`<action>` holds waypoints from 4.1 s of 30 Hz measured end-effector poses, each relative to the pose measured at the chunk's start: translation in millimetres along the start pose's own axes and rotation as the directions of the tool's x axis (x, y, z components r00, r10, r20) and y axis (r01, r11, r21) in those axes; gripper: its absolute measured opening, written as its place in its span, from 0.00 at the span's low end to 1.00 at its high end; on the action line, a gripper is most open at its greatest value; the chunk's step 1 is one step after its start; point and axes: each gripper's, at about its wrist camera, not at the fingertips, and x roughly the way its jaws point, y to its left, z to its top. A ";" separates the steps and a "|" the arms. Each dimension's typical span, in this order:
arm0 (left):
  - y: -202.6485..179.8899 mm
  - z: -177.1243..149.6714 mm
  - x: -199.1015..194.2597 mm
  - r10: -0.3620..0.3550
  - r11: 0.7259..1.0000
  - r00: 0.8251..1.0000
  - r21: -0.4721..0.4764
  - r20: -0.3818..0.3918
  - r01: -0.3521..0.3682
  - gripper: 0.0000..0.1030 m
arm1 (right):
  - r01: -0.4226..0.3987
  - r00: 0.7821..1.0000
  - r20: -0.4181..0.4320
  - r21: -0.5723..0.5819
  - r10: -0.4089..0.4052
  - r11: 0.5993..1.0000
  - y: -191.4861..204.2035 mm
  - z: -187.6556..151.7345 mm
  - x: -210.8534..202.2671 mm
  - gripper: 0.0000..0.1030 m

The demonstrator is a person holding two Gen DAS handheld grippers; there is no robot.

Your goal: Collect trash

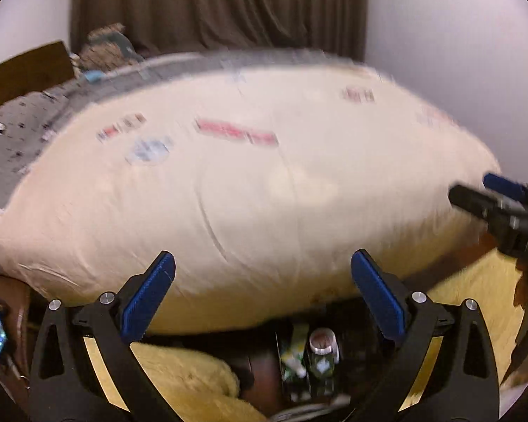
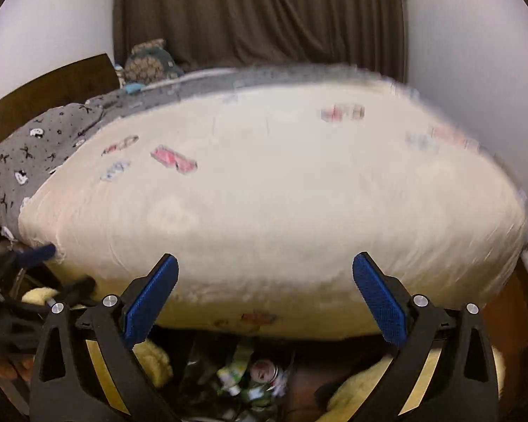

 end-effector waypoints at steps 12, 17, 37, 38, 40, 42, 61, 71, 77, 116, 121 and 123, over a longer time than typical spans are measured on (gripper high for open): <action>6.0 37.8 -73.9 0.041 0.996 0.973 -0.089 0.229 -0.021 0.92 | 0.062 0.981 0.184 0.023 -0.065 0.998 4.3 30.3 -62.8 0.97; 6.5 39.4 -82.1 0.046 0.995 0.969 -0.096 0.243 -0.023 0.92 | 0.094 0.978 0.191 -0.019 -0.088 0.995 11.7 32.6 -69.0 0.97; 5.7 36.2 -84.0 0.073 0.994 0.969 -0.097 0.237 -0.052 0.92 | 0.106 0.975 0.195 0.025 -0.109 0.994 6.7 30.6 -75.2 0.97; 5.6 36.2 -84.3 0.073 0.994 0.969 -0.096 0.237 -0.051 0.92 | 0.107 0.974 0.196 0.027 -0.110 0.994 6.5 30.7 -75.7 0.97; 5.6 36.1 -85.8 0.072 0.994 0.969 -0.095 0.238 -0.051 0.92 | 0.107 0.974 0.196 0.029 -0.110 0.994 6.1 30.8 -76.2 0.97; 5.7 36.7 -86.6 0.074 0.994 0.968 -0.095 0.239 -0.052 0.92 | 0.105 0.974 0.198 0.033 -0.109 0.994 5.4 30.7 -76.9 0.97; 9.2 36.4 -89.6 0.074 0.994 0.967 -0.098 0.245 -0.051 0.92 | 0.095 0.975 0.197 0.057 -0.105 0.994 0.6 32.2 -77.8 0.97; 9.6 36.2 -89.1 0.074 0.994 0.967 -0.096 0.245 -0.052 0.92 | 0.091 0.975 0.196 0.067 -0.103 0.994 0.1 33.3 -78.4 0.97; 8.6 36.4 -88.6 0.073 0.994 0.966 -0.094 0.246 -0.052 0.92 | 0.090 0.975 0.195 0.075 -0.103 0.993 -0.9 34.8 -77.0 0.97; 6.0 36.9 -88.0 0.077 0.994 0.965 -0.097 0.250 -0.054 0.92 | 0.089 0.975 0.195 0.089 -0.105 0.992 0.2 33.3 -78.9 0.97; 5.2 37.3 -88.5 0.078 0.994 0.965 -0.097 0.251 -0.055 0.92 | 0.089 0.975 0.195 0.090 -0.105 0.992 0.0 33.3 -79.0 0.97; 5.2 37.2 -88.7 0.079 0.994 0.965 -0.097 0.251 -0.056 0.92 | 0.088 0.975 0.195 0.090 -0.104 0.992 -0.1 33.2 -79.1 0.97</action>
